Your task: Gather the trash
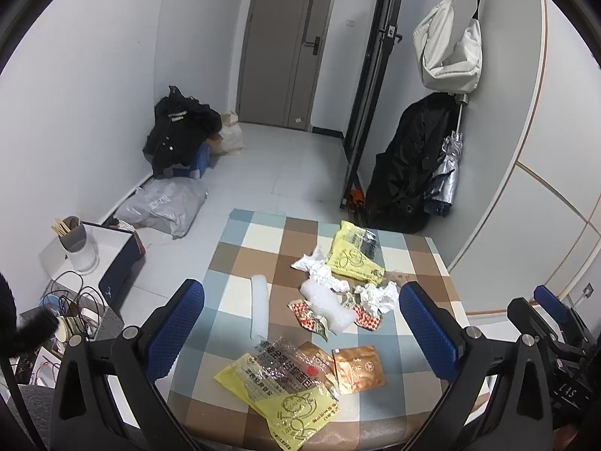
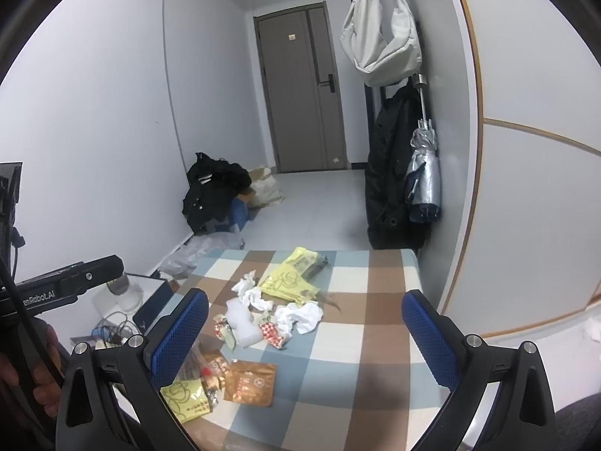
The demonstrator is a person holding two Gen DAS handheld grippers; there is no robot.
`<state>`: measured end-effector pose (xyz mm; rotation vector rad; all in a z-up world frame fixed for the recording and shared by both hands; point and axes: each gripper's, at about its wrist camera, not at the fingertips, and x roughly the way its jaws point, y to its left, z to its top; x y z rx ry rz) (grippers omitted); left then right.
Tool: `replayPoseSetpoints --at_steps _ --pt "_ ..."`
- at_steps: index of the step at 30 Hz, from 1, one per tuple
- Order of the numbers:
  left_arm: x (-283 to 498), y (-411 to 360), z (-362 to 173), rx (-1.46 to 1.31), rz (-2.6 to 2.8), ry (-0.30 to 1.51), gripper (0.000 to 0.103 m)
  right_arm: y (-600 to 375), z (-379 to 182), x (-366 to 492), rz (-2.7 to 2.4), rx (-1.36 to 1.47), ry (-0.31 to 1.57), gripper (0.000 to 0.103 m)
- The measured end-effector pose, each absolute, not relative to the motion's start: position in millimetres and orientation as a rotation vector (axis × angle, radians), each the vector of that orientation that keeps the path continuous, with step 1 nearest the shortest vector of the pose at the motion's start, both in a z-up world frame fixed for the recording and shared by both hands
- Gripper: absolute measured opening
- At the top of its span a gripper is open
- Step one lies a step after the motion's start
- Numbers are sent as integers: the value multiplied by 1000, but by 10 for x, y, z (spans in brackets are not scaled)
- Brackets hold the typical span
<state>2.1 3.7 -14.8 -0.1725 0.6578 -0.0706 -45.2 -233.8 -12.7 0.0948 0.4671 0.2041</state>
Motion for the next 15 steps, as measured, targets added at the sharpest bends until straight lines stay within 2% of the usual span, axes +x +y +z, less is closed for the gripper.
replayPoseSetpoints --at_steps 15 --pt "213 287 -772 -286 -229 1013 101 -2383 -371 -140 169 164 649 103"
